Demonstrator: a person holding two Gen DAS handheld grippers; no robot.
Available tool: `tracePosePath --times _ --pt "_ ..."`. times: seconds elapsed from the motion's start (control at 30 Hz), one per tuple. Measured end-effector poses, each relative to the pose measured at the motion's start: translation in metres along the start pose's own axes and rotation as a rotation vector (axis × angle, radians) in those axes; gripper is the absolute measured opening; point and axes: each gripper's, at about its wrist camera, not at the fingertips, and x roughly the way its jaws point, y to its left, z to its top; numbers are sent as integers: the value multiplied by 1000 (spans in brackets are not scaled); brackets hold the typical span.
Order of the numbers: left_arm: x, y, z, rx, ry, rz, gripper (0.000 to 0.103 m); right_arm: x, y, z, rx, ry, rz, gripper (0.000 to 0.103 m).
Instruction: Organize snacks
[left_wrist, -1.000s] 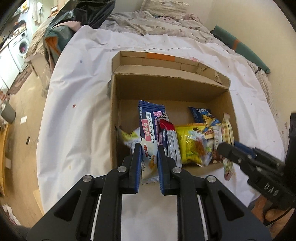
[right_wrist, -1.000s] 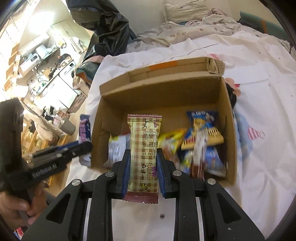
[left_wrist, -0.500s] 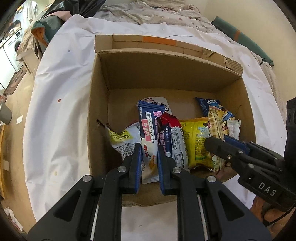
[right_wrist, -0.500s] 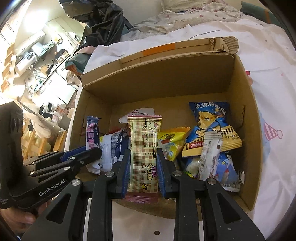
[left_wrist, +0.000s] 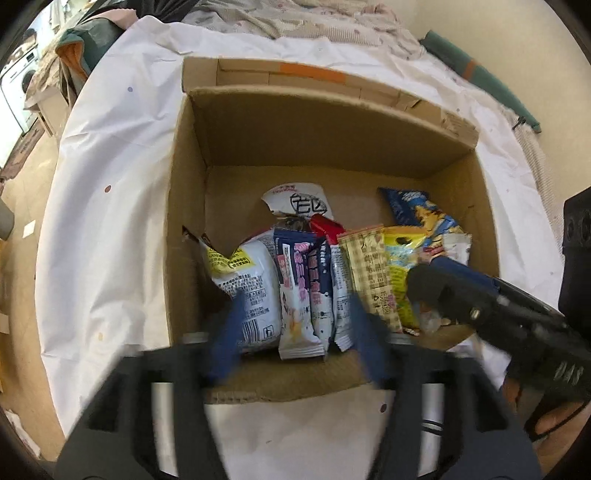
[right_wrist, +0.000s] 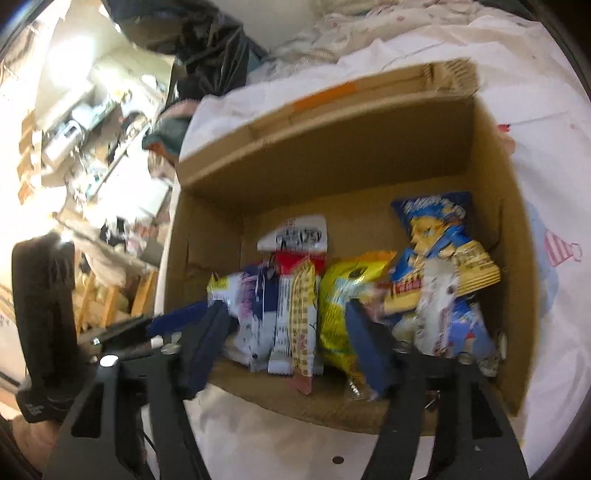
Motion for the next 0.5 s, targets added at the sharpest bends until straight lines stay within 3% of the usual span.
tracePosePath --times 0.03,0.2,0.3,0.4,0.5 --pt "-5 0 -1 -3 -18 4 82 -4 -1 2 8 -11 5 70" --pt "-29 0 -5 11 -111 24 82 -24 -7 6 48 -75 21 70" --pt "-51 6 -6 -7 -207 60 82 -39 -5 5 38 -117 14 82" --pt "-74 16 -10 -43 -323 94 82 -64 7 1 -22 -219 -60 96" --pt "-86 23 -15 -53 -354 121 83 -87 26 -12 -103 -309 -174 101"
